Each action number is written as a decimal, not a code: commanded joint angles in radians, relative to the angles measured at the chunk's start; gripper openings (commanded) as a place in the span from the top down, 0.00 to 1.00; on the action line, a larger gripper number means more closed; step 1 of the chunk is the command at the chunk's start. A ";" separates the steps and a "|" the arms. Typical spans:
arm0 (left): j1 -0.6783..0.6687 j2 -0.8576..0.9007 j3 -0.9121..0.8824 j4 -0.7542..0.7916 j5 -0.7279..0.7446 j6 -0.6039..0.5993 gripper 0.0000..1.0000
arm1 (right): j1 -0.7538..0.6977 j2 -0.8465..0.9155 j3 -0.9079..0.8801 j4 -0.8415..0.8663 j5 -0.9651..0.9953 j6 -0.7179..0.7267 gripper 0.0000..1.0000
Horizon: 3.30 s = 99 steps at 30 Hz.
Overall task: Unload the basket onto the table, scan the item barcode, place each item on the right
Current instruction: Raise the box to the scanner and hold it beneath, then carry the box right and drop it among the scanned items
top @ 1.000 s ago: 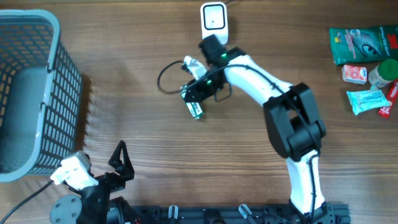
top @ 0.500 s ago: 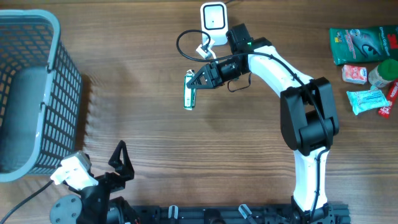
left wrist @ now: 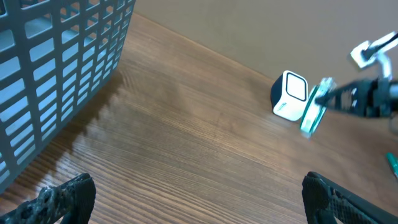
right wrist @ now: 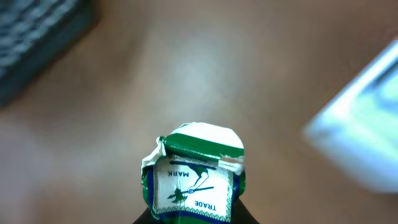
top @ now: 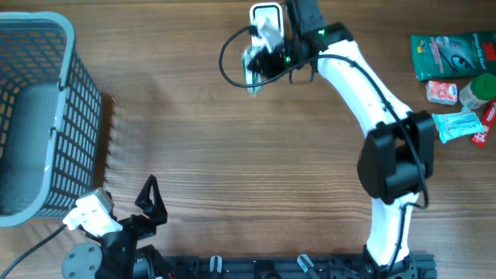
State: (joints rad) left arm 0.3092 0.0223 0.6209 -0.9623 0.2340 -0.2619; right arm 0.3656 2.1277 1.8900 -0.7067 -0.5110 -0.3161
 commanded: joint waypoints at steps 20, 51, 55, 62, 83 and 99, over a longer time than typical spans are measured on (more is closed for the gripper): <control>-0.006 -0.001 -0.002 0.003 0.001 -0.008 0.00 | 0.160 0.386 0.016 1.015 1.129 -0.599 0.95; -0.006 -0.001 -0.002 0.003 0.001 -0.008 0.00 | -0.033 0.051 0.016 -0.293 1.305 0.429 0.96; -0.006 -0.001 -0.002 0.002 0.001 -0.008 0.00 | -0.325 0.057 0.007 -0.446 0.977 0.528 0.96; -0.006 -0.001 -0.002 0.002 0.001 -0.008 0.00 | -0.735 0.050 -0.020 -0.459 0.908 0.651 0.96; -0.006 -0.001 -0.002 0.003 0.001 -0.008 0.00 | -1.178 0.057 -0.040 -0.217 0.815 0.441 0.96; -0.006 -0.001 -0.002 0.002 0.001 -0.008 0.00 | -1.159 0.096 0.042 -0.234 0.777 0.506 0.00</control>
State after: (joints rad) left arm 0.3092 0.0216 0.6205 -0.9623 0.2340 -0.2619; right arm -0.8124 2.2353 1.8614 -0.9264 0.2878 0.1856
